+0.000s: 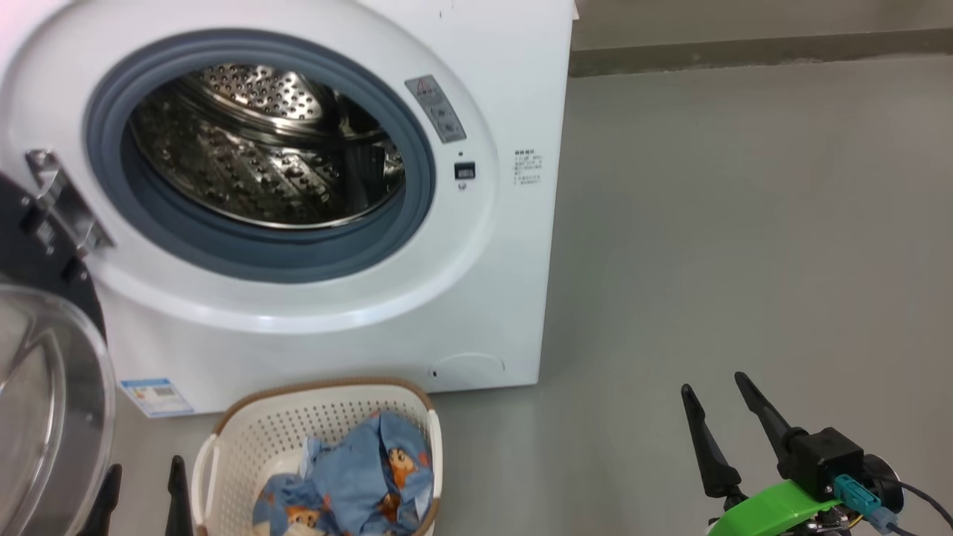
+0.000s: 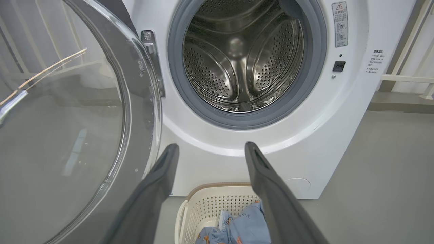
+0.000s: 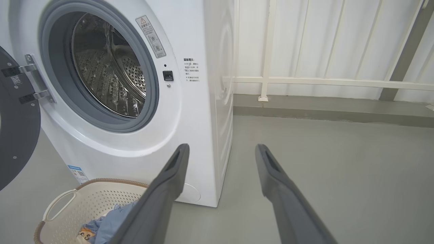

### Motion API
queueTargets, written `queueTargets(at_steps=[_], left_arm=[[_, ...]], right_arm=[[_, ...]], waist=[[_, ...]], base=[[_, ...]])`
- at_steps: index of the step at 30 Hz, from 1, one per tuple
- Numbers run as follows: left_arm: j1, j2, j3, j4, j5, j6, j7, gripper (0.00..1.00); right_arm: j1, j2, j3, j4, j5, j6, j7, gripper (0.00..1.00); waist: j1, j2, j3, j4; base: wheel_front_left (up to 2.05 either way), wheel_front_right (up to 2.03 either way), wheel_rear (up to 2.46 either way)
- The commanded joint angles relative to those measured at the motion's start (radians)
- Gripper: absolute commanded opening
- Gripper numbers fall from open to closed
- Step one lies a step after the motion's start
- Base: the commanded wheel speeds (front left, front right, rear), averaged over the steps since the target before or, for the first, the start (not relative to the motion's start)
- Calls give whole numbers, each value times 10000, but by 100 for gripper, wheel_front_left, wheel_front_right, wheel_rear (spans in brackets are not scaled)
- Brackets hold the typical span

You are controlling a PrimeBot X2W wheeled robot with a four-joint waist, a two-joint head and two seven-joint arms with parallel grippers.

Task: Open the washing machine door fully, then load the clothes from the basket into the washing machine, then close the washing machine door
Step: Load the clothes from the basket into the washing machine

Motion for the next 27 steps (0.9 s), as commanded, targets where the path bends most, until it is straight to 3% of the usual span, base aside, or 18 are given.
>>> queueTargets(at_steps=[1,9,27], left_arm=[[-448,145,367,-274,126,45,-51,100],[-395,70,476,-232,185,11,-51,100],[-392,21,514,-204,42,-37,-51,100]], right_arm=[[-117,-26,248,-209,157,16,-118,100],[-136,-26,262,-171,130,16,-118,100],[-88,-26,255,-176,178,16,-118,100]], waist=[[0,-1,-3,3],[0,-1,4,1],[0,-1,113,12]], base=[[136,-136,0],[75,-75,0],[1,-1,0]])
